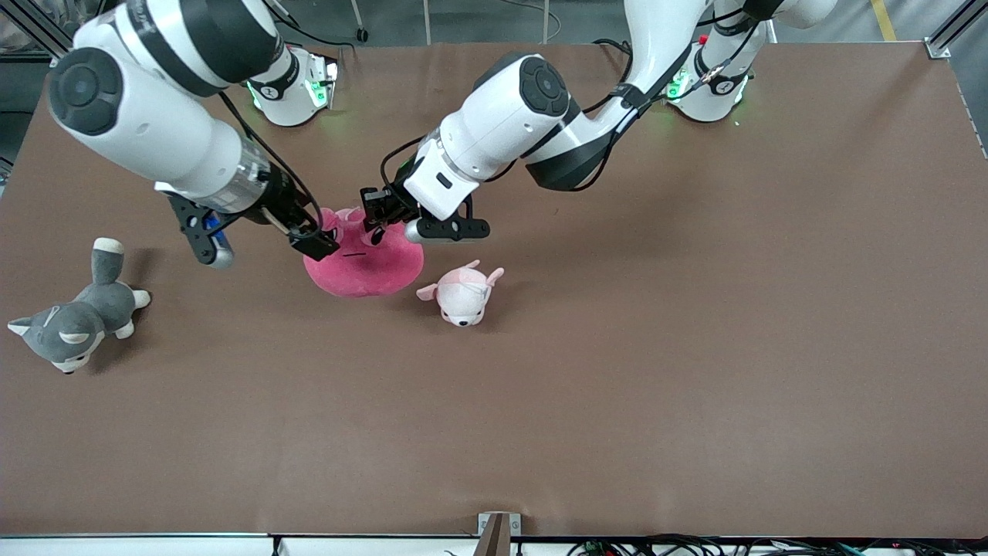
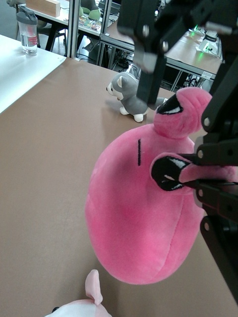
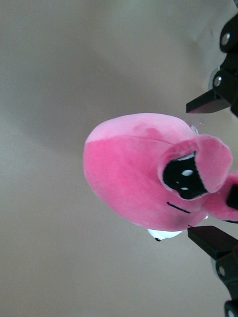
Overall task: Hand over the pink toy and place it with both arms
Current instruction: 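Grasp the pink toy with the right gripper beside the left gripper, then open the left gripper and withdraw it while the right gripper holds, then lower the pink toy beside the grey cat and open the right gripper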
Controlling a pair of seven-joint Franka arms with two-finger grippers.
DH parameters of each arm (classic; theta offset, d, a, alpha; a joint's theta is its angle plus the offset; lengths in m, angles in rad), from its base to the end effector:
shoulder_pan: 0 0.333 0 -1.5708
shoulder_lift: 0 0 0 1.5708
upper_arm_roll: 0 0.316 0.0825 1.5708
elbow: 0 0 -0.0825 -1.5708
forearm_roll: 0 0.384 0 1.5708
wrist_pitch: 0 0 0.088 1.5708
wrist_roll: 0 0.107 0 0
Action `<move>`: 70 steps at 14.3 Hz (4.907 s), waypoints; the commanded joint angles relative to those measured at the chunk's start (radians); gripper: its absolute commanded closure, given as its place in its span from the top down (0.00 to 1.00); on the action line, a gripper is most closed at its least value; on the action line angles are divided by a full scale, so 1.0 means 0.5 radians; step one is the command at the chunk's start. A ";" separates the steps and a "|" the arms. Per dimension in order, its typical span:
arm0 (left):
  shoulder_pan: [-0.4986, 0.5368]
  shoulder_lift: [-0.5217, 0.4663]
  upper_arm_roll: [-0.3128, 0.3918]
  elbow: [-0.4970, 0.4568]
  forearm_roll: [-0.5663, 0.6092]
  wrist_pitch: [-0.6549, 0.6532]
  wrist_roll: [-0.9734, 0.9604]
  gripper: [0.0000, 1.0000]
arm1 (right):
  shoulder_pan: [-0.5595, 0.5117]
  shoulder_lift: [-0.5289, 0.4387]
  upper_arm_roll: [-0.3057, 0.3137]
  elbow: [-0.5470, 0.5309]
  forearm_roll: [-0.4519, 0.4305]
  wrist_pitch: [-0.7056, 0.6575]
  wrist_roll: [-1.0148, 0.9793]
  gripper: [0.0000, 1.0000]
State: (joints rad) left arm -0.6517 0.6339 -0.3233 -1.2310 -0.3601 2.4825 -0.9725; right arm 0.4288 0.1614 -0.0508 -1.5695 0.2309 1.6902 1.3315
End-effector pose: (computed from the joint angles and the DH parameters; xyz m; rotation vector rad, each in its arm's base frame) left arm 0.4968 -0.5956 0.4864 2.3250 0.3947 -0.0394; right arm 0.5566 0.2469 0.5438 -2.6550 1.4252 0.2916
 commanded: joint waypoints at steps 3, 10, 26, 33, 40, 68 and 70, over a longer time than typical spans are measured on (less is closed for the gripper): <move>-0.019 0.012 0.021 0.045 -0.028 -0.001 -0.018 0.00 | 0.041 -0.031 -0.021 -0.076 0.005 0.037 0.040 0.92; -0.019 0.015 0.024 0.045 -0.028 0.002 -0.018 0.00 | 0.035 -0.038 -0.018 -0.079 0.011 -0.003 0.006 0.31; 0.042 -0.239 0.048 -0.023 -0.001 -0.162 -0.018 1.00 | -0.305 -0.025 -0.036 -0.070 0.014 -0.076 -0.711 0.00; 0.431 -0.770 0.055 -0.032 0.321 -1.484 0.226 1.00 | -0.630 0.030 -0.036 -0.453 0.011 0.316 -1.383 0.00; 1.017 -1.144 0.055 -0.240 0.397 -2.121 1.106 1.00 | -0.824 0.033 -0.036 -0.870 0.020 0.684 -1.868 0.01; 1.807 -1.182 0.061 -0.465 0.662 -1.744 1.798 1.00 | -0.907 -0.071 -0.027 0.073 -0.446 -0.210 -2.844 1.00; 1.804 -1.182 0.061 -0.465 0.662 -1.744 1.804 1.00 | -0.904 -0.065 -0.021 0.209 -0.446 -0.303 -2.847 1.00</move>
State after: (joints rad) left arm 0.2457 0.0323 -0.2851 -1.4860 -0.0532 1.6128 -0.0714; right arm -0.0234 0.1240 -0.0684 -1.5292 0.0291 1.5834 -0.0811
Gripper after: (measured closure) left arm 0.000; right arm 0.000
